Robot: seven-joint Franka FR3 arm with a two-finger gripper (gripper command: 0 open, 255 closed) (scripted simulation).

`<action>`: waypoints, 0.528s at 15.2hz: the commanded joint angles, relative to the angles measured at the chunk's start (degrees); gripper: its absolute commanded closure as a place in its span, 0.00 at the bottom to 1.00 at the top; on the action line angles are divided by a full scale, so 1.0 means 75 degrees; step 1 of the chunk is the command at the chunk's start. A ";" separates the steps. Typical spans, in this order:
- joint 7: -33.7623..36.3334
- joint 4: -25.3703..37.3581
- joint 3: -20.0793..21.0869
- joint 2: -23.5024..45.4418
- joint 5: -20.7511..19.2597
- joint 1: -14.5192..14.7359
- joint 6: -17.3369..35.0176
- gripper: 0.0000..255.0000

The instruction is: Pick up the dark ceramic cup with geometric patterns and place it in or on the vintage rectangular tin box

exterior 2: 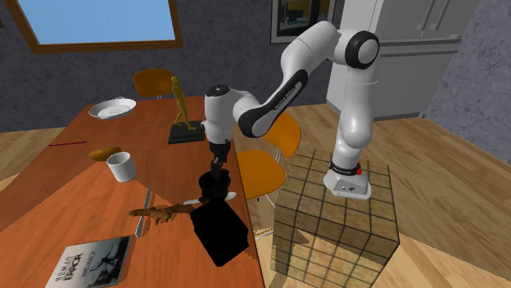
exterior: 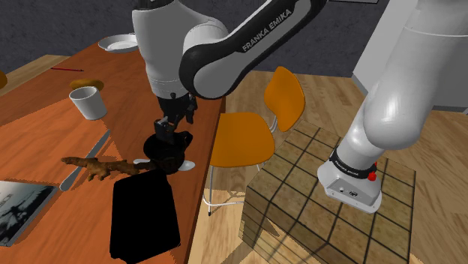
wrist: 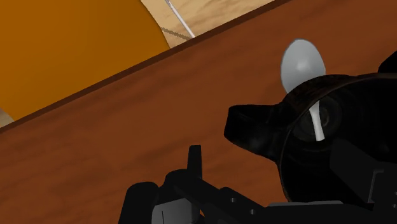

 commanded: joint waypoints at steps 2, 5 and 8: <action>0.0131 -0.0086 -0.0036 0.0212 -0.0184 0.0020 0.0260 0.00; 0.0197 -0.0132 -0.0062 0.0324 -0.0282 0.0032 0.0395 0.00; 0.0197 -0.0132 -0.0062 0.0324 -0.0283 0.0032 0.0395 0.00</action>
